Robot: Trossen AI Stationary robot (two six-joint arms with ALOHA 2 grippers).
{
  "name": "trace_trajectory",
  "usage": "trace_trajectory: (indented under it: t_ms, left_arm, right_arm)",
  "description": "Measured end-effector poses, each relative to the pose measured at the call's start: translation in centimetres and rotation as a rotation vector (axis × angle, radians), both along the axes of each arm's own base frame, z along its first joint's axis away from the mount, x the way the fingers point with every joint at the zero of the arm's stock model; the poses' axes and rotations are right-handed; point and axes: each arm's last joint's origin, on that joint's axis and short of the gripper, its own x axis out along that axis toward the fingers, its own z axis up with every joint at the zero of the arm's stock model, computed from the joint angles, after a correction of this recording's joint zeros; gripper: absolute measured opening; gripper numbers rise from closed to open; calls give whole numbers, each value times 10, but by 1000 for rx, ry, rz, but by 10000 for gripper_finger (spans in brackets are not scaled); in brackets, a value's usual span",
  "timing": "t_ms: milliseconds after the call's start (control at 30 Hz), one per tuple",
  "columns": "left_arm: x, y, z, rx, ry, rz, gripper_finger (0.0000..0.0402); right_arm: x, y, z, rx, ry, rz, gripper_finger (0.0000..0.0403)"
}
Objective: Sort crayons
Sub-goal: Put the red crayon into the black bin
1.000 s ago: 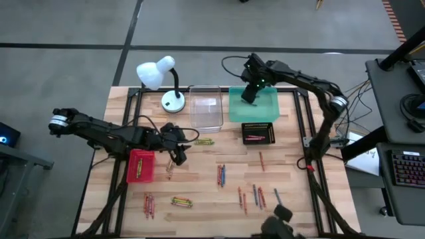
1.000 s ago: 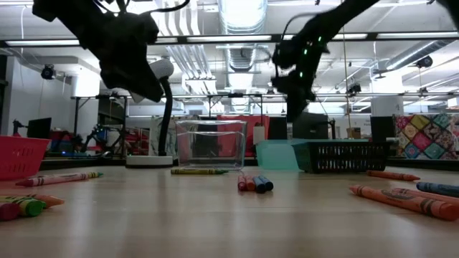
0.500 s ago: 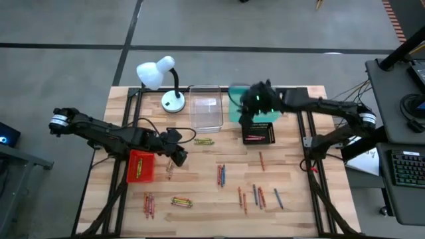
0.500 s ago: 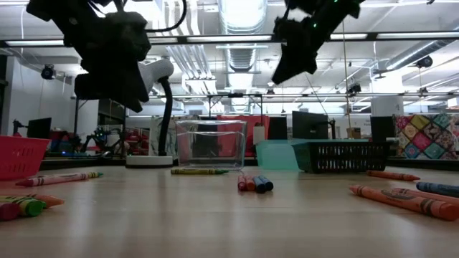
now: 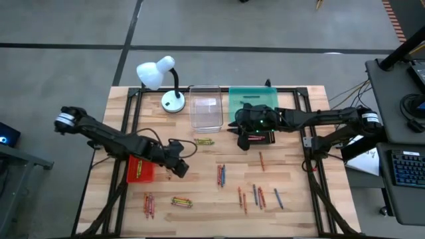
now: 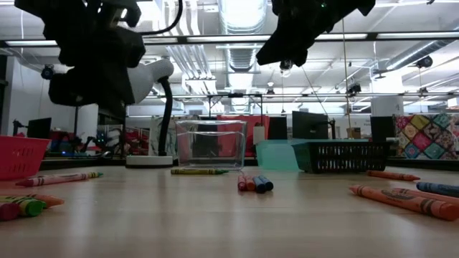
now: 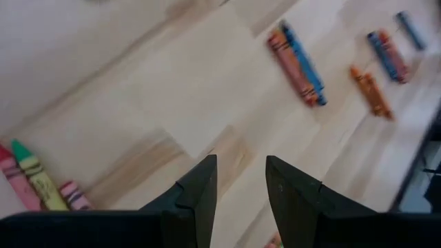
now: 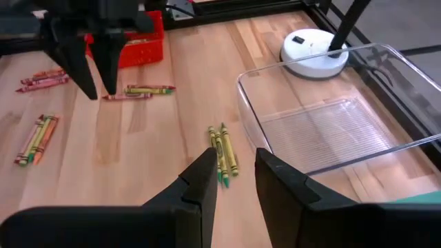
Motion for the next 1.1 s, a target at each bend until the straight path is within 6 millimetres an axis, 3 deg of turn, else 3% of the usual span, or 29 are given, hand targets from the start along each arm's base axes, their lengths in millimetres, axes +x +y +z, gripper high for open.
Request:
trace_trajectory:
  t_ms: [400, 733, 1100]
  left_arm:
    - [25, -14, -5, -24, 116, -76, 107]
    - [22, -19, -6, -4, 357, 16, 107]
    - [18, -23, -27, 40, 519, 53, 120]
  right_arm:
    - [0, 0, -1, 1, 8, 0, 84]
    - [-1, 0, -7, 4, 31, 0, 82]
    - [7, -1, -23, 32, 83, -14, 77]
